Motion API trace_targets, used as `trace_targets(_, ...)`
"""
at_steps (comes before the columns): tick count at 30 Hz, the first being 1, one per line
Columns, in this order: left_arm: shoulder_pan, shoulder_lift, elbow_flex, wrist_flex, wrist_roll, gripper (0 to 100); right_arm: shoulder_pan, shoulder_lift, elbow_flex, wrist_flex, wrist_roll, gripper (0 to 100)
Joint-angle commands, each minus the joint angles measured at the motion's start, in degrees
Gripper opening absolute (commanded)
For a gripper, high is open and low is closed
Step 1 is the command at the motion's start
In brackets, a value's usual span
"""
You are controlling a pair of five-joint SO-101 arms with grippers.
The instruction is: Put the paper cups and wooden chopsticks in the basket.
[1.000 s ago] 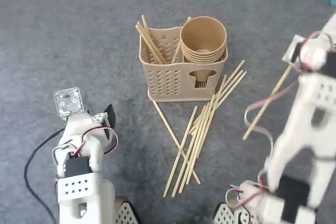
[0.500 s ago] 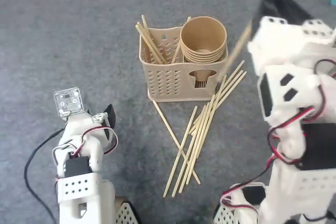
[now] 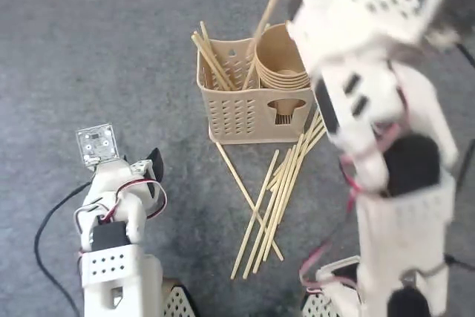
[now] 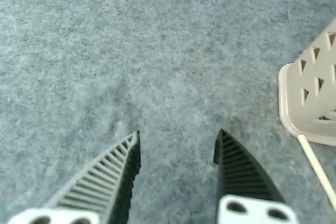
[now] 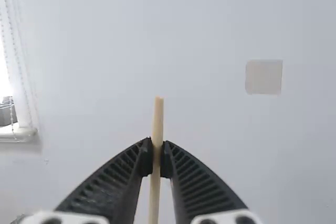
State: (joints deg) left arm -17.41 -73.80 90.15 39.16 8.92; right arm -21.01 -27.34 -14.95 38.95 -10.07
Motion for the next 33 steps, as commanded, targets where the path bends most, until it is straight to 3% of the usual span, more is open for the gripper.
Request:
trace_targets(1,-0.53,-1.23,-0.31,-1.76,-0.97,22,-0.66,5.14,-2.55,-4.79,0.62,0.7)
trace_targets(7,-0.53,-1.23,-0.04,-3.08,-0.97,22,-0.48,12.44,-2.55,-5.58,0.44,0.7)
trace_targets(14,-0.53,-1.23,-0.04,-3.34,-0.97,22,-1.89,15.78,-2.55,2.24,0.53,1.7)
trace_targets(20,-0.53,-1.23,-0.04,-3.34,-0.97,22,-3.47,15.43,-2.55,9.19,0.62,20.2)
trace_targets(22,-0.53,-1.23,-0.04,-3.34,-0.97,22,-3.65,15.16,-2.99,10.59,0.35,21.9)
trace_targets(29,-0.53,-1.23,-0.04,-3.34,-0.97,22,-3.38,8.04,-2.73,12.62,0.26,9.1)
trace_targets(33,-0.44,-1.23,-0.04,-3.34,-0.62,22,-3.38,1.36,-2.64,21.14,0.26,0.5)
